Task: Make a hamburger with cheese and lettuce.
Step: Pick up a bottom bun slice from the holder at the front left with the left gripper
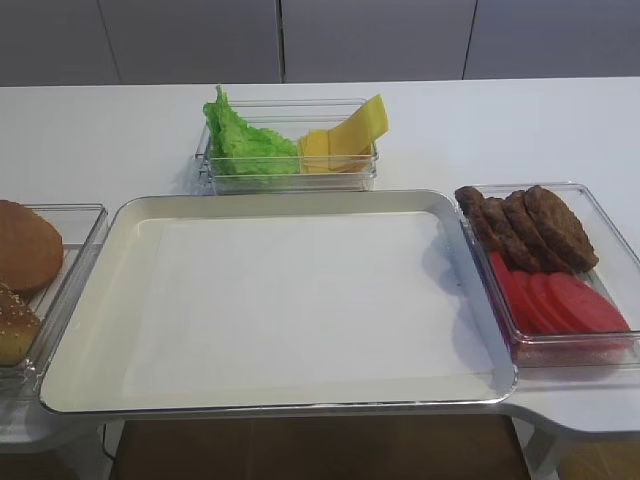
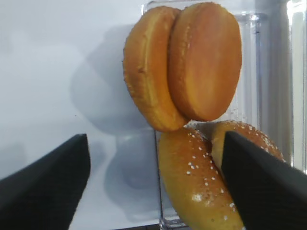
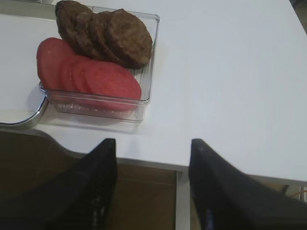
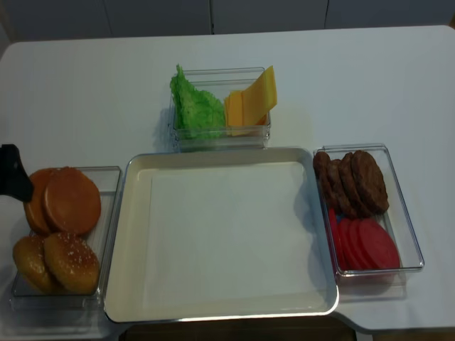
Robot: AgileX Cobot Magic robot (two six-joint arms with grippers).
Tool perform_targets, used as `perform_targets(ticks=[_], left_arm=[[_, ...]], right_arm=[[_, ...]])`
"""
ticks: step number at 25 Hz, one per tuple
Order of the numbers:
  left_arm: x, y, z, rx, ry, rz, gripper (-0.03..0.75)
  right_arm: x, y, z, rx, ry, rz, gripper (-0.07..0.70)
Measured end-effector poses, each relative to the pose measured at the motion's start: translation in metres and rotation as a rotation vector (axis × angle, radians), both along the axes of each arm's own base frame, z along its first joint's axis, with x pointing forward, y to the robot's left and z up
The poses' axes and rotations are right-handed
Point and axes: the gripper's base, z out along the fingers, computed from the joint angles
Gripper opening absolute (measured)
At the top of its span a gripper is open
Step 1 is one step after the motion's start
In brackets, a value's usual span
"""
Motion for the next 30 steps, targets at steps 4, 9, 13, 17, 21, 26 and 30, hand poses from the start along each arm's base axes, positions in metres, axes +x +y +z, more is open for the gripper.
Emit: perform_targets(ticks=[4,9,13,17,21,26,30], left_arm=[[0.005,0.004,-0.010,0.012,0.040,-0.004,0.641],[0.012,0.007,-0.017,0.021,0.036,-0.001,0.640],[0.018,0.010,-0.023,0.025,0.028,0.003,0.625],[0.024,0.012,-0.031,0.023,0.037,0.006,0.601],[0.028,0.013,-0.037,0.018,0.046,0.007,0.592],[0.032,0.014,-0.043,0.012,0.042,0.012,0.589],[0.033,0.014,-0.042,0.012,0.033,0.007,0.574]], right_arm=[[0.000,0.000,0.000,0.000,-0.002,0.000,0.391],[0.000,0.000,0.000,0.000,-0.002,0.000,0.391],[0.000,0.000,0.000,0.000,-0.002,0.000,0.391],[0.000,0.000,0.000,0.000,-0.002,0.000,0.391],[0.000,0.000,0.000,0.000,-0.002,0.000,0.391],[0.000,0.000,0.000,0.000,-0.002,0.000,0.391],[0.000,0.000,0.000,0.000,-0.002,0.000,0.391]])
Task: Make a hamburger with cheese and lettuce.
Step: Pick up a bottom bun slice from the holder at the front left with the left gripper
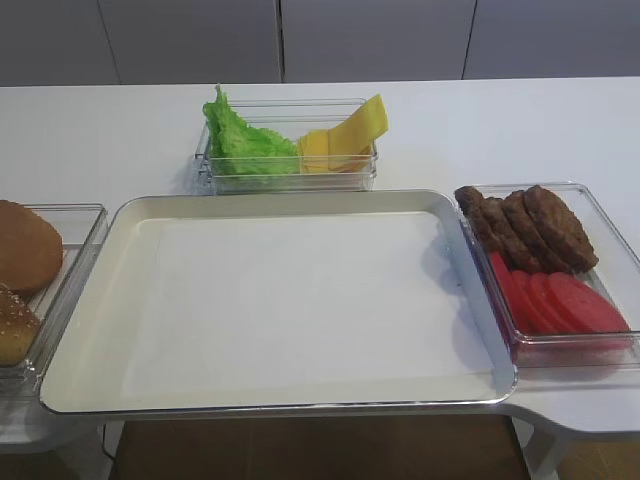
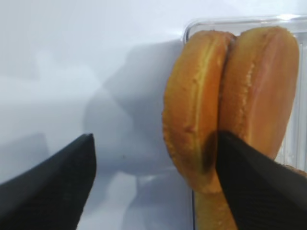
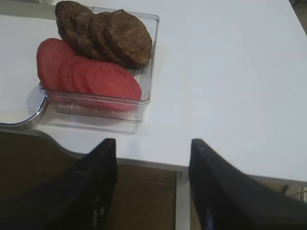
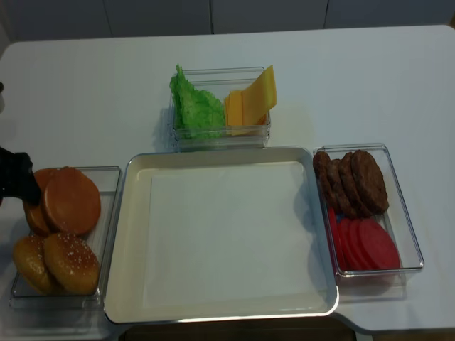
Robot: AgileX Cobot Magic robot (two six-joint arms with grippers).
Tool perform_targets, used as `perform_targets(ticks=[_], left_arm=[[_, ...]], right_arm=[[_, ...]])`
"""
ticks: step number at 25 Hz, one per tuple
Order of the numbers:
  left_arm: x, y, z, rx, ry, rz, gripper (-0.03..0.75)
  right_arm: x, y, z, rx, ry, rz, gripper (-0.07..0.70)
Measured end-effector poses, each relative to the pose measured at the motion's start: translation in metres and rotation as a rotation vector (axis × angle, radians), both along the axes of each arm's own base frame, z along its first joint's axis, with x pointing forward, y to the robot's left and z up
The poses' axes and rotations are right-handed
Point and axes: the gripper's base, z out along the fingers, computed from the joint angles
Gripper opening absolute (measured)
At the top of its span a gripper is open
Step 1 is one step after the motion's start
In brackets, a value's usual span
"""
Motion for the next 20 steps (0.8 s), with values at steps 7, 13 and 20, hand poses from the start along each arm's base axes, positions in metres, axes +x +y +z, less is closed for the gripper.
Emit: perform_targets(ticks=[7,13,20], left_arm=[[0.004,-0.003,0.001,-0.036,-0.047,0.004,0.540],[0.011,-0.002,-0.013,-0.068,0.000,0.007,0.536],[0.011,-0.002,-0.016,-0.076,0.014,-0.010,0.480]], right_arm=[[0.000,0.000,0.000,0.000,0.000,0.000,0.391],[0.000,0.000,0.000,-0.001,0.000,0.000,0.391],[0.000,0.000,0.000,-0.001,0.000,0.000,0.391]])
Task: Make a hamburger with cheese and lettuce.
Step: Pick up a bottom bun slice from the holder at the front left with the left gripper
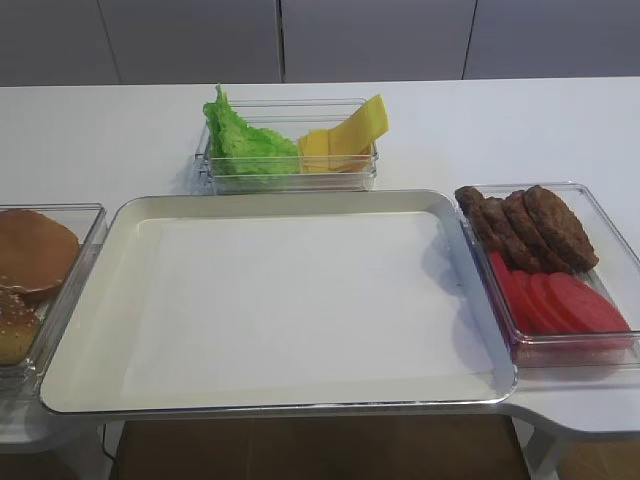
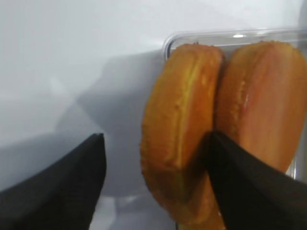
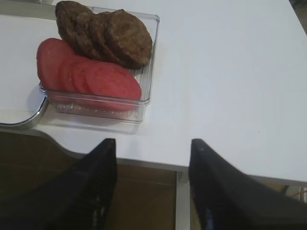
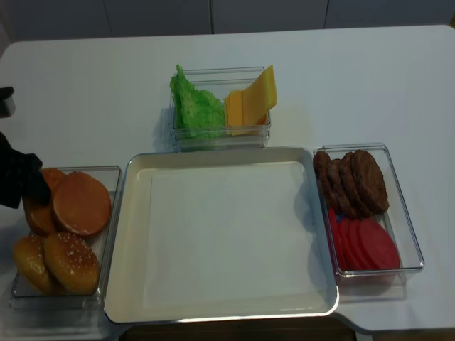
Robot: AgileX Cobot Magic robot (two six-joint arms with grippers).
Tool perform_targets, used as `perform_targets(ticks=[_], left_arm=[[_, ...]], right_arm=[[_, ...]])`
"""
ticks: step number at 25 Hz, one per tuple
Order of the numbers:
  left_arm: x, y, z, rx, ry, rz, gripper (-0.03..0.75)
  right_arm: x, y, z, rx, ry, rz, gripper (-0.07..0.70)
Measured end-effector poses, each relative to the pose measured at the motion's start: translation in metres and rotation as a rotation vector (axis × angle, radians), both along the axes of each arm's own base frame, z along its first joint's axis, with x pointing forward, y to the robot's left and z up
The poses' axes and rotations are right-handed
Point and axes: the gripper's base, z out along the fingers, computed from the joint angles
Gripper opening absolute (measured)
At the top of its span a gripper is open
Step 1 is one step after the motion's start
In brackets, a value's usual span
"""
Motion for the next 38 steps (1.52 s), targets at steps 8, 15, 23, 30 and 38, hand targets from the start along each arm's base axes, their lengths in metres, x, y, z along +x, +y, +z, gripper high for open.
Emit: perform_targets(ticks=[8,15,23,30,38], left_arm=[[-0.001,-0.002,0.000,-0.018,0.011,-0.007,0.320],[-0.001,-0.002,0.008,-0.033,0.026,-0.017,0.234],[0.005,0.000,0.026,-0.018,-0.003,-0.028,0.204],[0.005,-0.001,0.027,-0.025,-0.003,-0.027,0.186],[0.005,-0.001,0.027,-0.026,-0.003,-0.027,0.186]], right_arm=[[0.000,0.000,0.000,0.000,0.000,0.000,0.391],[0.000,0.000,0.000,0.000,0.000,0.000,0.391],[0.000,0.000,0.000,0.000,0.000,0.000,0.391],[0.000,0.000,0.000,0.000,0.000,0.000,0.391],[0.000,0.000,0.000,0.000,0.000,0.000,0.391]])
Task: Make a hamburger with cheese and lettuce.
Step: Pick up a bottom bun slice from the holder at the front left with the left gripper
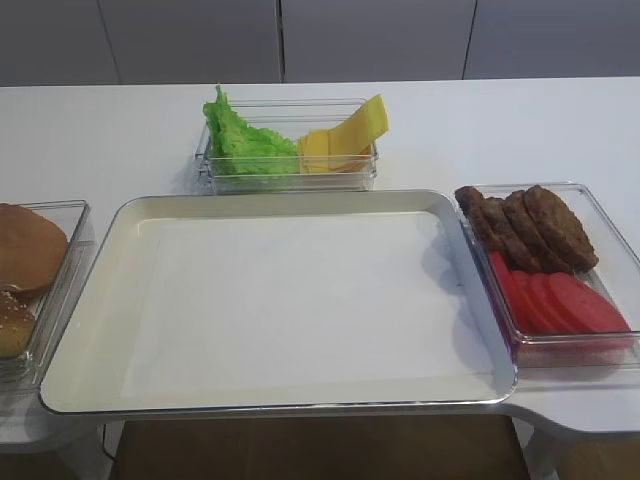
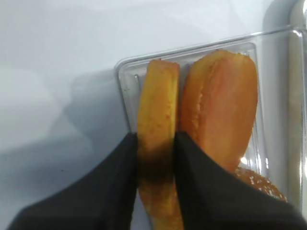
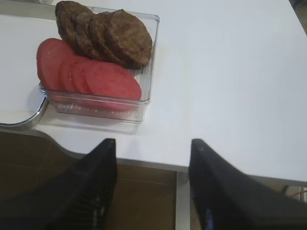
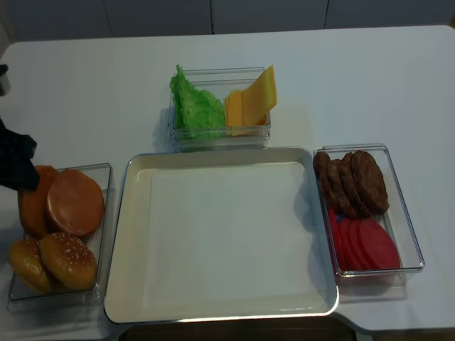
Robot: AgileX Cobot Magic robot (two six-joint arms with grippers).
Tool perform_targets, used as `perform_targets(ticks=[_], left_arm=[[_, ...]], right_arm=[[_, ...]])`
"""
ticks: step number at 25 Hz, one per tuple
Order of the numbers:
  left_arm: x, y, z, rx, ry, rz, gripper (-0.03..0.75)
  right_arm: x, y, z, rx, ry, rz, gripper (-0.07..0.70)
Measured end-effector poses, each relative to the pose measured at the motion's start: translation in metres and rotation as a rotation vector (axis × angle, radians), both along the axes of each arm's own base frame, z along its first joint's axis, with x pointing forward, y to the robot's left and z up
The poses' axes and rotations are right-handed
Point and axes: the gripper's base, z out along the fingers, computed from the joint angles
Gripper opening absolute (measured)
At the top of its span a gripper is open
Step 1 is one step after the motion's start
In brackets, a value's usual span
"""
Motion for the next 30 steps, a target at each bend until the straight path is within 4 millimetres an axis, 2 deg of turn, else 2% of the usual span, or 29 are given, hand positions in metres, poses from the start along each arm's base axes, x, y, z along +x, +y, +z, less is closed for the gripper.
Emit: perform_targets(ticks=[30], left_arm=[[-0.0006,0.0014,-0.0004,0.017,0.006,-0.005,0.231]], right_arm=[[0.0000,0.0000,0.0000,0.000,0.000,0.000,0.391]])
